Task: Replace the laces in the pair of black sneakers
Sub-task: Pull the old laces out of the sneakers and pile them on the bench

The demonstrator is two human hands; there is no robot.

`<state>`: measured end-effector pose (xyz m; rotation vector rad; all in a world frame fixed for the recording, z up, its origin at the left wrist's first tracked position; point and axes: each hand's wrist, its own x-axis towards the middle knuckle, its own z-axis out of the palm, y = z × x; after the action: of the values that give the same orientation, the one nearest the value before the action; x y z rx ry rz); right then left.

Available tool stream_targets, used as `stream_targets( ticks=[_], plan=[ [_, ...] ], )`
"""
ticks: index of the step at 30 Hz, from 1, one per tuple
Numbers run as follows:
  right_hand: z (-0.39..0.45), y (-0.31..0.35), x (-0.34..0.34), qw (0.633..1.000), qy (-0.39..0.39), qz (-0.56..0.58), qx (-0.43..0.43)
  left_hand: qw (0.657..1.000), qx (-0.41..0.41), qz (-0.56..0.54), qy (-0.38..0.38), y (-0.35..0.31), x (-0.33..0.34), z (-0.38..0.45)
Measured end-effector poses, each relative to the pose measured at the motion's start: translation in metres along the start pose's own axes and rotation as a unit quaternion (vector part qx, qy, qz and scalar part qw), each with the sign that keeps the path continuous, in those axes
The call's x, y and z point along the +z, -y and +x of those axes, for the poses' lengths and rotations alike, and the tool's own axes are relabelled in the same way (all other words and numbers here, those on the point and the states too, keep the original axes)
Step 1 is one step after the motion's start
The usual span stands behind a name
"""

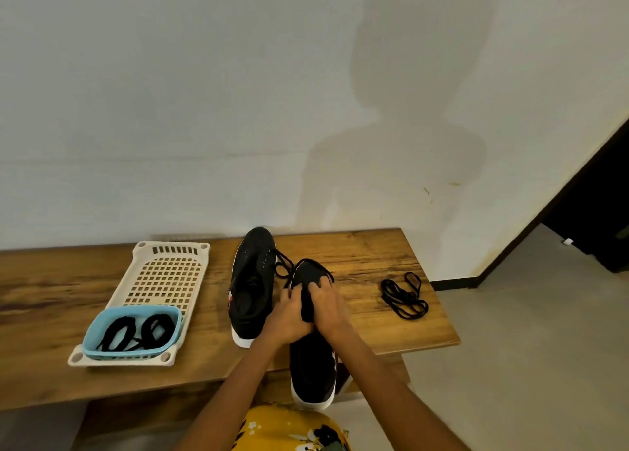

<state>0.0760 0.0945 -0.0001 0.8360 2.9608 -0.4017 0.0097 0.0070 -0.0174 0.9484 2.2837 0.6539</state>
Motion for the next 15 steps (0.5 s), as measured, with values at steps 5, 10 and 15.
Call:
stream_targets(
  ticks=[5, 10, 15],
  plan=[
    [0.009, -0.005, 0.002, 0.999, -0.031, 0.028, 0.02, 0.998, -0.002, 0.019, -0.052, -0.002, 0.005, -0.005],
    [0.016, -0.019, 0.011, 0.937, -0.079, 0.282, 0.19, 0.973, -0.044, -0.126, -0.188, 0.005, 0.013, -0.013],
    [0.012, -0.034, 0.012, 0.646, -0.054, 0.655, 0.389, 0.978, -0.045, -0.037, -0.2, -0.003, 0.012, -0.018]
  ],
)
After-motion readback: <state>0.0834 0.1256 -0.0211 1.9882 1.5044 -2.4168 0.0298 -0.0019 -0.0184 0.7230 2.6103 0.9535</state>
